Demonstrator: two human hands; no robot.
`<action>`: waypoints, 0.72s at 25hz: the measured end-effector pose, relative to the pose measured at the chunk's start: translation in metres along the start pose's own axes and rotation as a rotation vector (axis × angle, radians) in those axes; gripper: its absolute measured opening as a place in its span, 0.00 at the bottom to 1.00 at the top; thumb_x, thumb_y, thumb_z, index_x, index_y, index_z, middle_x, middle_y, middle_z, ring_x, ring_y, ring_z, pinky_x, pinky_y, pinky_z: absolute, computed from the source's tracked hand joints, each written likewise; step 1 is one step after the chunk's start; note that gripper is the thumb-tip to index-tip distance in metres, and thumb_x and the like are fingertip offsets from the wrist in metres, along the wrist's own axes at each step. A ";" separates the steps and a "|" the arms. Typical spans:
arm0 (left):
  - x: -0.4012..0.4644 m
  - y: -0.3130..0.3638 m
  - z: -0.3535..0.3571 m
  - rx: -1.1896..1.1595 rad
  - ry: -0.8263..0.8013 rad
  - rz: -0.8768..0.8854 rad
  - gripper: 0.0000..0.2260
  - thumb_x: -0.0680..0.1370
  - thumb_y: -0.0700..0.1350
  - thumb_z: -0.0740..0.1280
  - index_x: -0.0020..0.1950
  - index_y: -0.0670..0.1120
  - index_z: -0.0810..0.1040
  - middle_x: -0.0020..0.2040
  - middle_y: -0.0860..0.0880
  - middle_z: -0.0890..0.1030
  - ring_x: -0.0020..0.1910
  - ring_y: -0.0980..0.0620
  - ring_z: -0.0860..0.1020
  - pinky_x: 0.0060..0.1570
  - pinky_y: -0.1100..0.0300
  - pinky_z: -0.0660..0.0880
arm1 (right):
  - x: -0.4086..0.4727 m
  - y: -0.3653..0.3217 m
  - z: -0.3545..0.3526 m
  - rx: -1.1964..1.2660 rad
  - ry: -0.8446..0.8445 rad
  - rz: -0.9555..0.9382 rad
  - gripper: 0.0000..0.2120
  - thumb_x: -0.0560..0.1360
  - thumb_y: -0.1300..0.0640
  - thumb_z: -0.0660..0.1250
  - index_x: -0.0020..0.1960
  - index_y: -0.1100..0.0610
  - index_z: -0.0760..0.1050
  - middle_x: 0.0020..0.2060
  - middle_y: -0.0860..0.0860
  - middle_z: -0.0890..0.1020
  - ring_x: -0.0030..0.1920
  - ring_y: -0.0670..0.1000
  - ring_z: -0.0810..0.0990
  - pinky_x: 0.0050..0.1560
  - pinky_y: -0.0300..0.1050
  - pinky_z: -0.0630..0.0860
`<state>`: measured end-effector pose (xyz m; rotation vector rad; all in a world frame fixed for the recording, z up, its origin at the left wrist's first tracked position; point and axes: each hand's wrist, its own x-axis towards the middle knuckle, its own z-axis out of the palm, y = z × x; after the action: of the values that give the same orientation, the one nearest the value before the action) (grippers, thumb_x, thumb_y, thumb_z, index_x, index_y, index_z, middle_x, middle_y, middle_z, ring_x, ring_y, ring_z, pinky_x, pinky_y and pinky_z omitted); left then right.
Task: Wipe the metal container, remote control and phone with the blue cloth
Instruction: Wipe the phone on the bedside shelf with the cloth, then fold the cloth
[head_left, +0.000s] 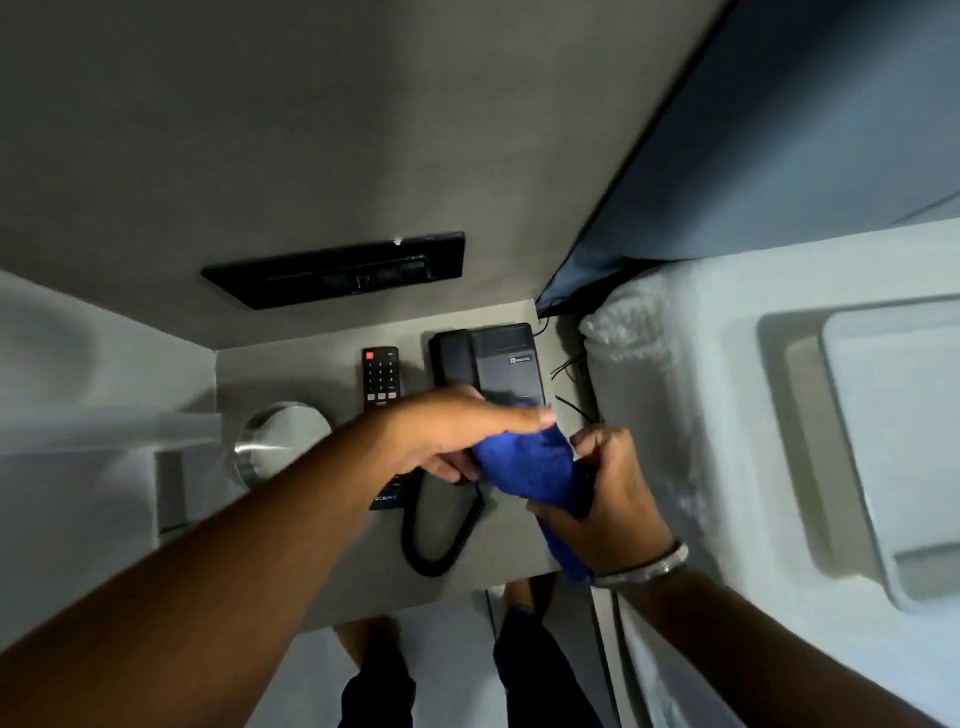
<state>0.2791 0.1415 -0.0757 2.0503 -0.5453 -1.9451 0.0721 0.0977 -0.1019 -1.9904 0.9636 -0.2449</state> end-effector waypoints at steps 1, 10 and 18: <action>-0.013 0.011 0.003 -0.018 0.008 0.062 0.24 0.70 0.62 0.74 0.55 0.47 0.77 0.52 0.47 0.82 0.41 0.52 0.82 0.36 0.59 0.79 | 0.004 -0.013 -0.016 -0.025 0.003 0.047 0.34 0.55 0.60 0.81 0.55 0.58 0.65 0.47 0.49 0.72 0.44 0.42 0.73 0.45 0.30 0.70; -0.124 0.070 -0.028 -0.481 0.067 0.509 0.13 0.77 0.41 0.68 0.61 0.44 0.78 0.56 0.45 0.86 0.50 0.52 0.85 0.40 0.60 0.82 | 0.028 -0.051 -0.182 0.766 -0.392 0.419 0.24 0.58 0.52 0.80 0.51 0.58 0.82 0.46 0.53 0.85 0.48 0.52 0.83 0.51 0.47 0.79; -0.071 0.173 0.173 -0.632 0.007 0.274 0.07 0.78 0.38 0.69 0.55 0.46 0.80 0.49 0.46 0.84 0.42 0.50 0.82 0.41 0.58 0.80 | -0.002 0.044 -0.330 0.207 0.351 0.610 0.06 0.71 0.58 0.73 0.40 0.53 0.76 0.36 0.52 0.81 0.35 0.52 0.79 0.34 0.38 0.75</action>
<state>0.0893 0.0290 0.0516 1.4981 -0.1581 -1.6660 -0.1184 -0.1236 0.0583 -1.4081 1.6463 -0.3384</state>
